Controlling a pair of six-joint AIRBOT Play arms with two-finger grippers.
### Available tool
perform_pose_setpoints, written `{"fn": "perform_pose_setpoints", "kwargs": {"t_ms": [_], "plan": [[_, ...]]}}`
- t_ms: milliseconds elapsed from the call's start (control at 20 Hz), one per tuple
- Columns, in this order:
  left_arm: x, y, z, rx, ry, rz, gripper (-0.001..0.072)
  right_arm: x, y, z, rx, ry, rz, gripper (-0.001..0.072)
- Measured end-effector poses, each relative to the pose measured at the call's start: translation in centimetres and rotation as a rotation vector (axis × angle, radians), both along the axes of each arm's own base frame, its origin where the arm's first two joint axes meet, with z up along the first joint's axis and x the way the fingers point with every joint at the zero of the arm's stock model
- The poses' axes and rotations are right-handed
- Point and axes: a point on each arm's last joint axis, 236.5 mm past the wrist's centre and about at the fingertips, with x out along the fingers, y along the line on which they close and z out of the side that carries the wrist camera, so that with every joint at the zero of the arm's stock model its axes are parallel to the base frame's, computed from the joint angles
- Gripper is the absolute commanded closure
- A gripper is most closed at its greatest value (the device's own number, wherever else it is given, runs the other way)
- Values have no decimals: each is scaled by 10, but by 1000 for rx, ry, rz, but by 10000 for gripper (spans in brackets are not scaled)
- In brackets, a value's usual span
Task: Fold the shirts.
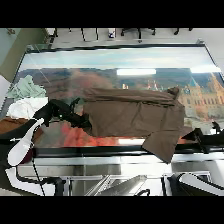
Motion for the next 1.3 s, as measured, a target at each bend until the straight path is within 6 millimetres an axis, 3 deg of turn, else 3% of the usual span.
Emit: {"fn": "perform_pose_setpoints", "kwargs": {"t_ms": [200, 400, 500, 650, 850, 1050, 1150, 1300], "plan": [[-4, 4, 0, -1, 15, -8, 695, 0, 32, -15, 71, 41, 81, 195], [-6, 18, 6, 0, 13, 19, 696, 17, 56, -26, 101, -16, 152, 612], [-5, 30, 14, 1, -1, 50, 696, 29, 60, -27, 97, -66, 157, 688], [-12, 51, 22, 15, -13, 107, 696, 36, 60, -23, 69, -97, 163, 689], [-49, 84, 14, 114, 28, 136, 696, 17, 43, -12, -52, -5, 153, 689], [-84, 102, 6, 171, 62, 155, 696, 4, 26, 3, -184, 23, 148, 688], [-85, 105, 10, 184, 38, 165, 696, 17, 26, 14, -204, -47, 143, 688], [-51, 108, 32, 176, -64, 204, 696, 70, 32, 41, -228, -247, 152, 688]]}}
